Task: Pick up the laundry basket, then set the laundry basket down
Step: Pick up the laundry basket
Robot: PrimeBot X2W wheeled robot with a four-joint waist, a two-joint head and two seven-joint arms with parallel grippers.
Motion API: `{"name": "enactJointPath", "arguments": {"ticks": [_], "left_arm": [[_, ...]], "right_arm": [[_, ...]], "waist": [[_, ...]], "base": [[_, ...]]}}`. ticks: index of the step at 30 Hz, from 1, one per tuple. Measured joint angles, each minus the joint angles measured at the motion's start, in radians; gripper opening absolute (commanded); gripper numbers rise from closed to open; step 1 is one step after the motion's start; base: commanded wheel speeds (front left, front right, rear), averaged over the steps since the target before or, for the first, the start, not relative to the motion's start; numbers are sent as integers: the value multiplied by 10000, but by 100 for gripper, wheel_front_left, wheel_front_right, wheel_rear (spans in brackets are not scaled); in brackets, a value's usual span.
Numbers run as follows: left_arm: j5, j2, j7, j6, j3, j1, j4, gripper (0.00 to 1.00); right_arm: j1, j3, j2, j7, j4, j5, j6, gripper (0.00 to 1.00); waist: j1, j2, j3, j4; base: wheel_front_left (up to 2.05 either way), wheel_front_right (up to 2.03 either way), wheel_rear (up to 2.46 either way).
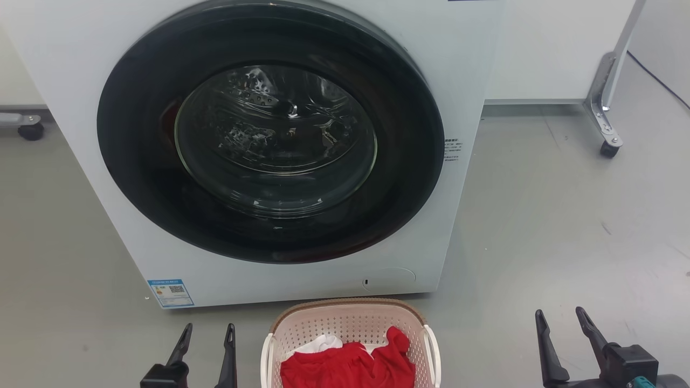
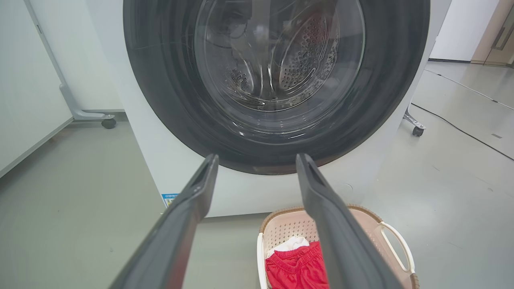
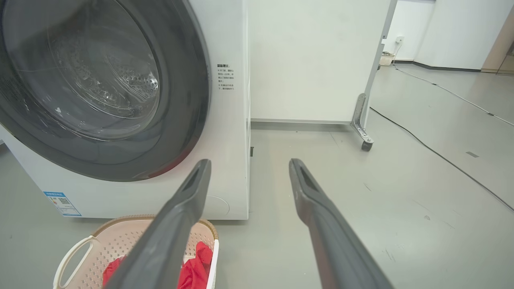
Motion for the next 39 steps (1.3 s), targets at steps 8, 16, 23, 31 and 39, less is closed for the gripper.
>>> {"name": "enactJointPath", "arguments": {"ticks": [8,16,23,31,39], "left_arm": [[0,6,0,-12,21,-65,178,100],[-8,-150,33,-236,-98,-574,658,100],[-88,-295,428,-366,-224,-1227,1482,100],[-242,-391,974,-619,-234,-2398,2612,100],[-272,-483,1463,-717,-293,-3377,3678,100]], "right_arm": [[-9,-40,17,0,48,31,13,100],[-473,-17,94,0,408,79,117,100],[-1187,35,201,146,1081,176,293,100],[-2243,314,443,460,1891,113,468,100],[-3347,380,803,732,2863,125,562,100]], "waist": [[0,0,265,24],[0,0,863,9],[1,0,1590,-57],[2,1,2583,-121],[2,2,3618,-193]], "base": [[0,0,0],[0,0,0],[0,0,0],[0,0,0],[0,0,0]]}}
